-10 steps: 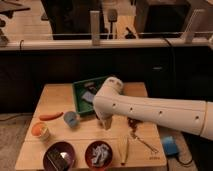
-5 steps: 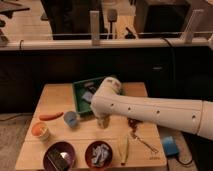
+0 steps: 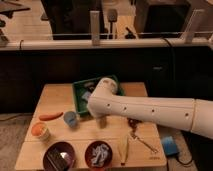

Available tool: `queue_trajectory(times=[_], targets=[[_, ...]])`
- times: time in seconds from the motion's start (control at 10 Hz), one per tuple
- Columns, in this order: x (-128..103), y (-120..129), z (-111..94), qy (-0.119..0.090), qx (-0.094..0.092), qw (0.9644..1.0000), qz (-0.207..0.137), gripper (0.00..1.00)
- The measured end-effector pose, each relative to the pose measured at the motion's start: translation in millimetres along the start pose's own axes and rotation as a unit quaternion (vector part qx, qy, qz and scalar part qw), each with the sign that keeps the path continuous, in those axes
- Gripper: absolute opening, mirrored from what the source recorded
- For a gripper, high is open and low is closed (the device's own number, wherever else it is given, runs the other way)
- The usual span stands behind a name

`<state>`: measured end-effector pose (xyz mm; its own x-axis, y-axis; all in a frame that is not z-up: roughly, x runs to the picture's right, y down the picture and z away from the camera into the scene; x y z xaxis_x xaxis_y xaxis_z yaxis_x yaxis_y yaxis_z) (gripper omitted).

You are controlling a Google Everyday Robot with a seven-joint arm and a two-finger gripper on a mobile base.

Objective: Place pepper in plastic cup

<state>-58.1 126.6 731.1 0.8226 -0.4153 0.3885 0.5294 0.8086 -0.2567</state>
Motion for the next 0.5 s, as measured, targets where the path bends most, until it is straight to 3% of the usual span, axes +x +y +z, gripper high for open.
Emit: queue_trajectory(times=[0.3,0.5], targets=[[-5.4,-6.4,7.0,-0.009,0.002,0.9999,-0.008,0.80],[-17.8,-24.1,20.7,-0.027,-0.004,0.9996,-0.004,0.80]])
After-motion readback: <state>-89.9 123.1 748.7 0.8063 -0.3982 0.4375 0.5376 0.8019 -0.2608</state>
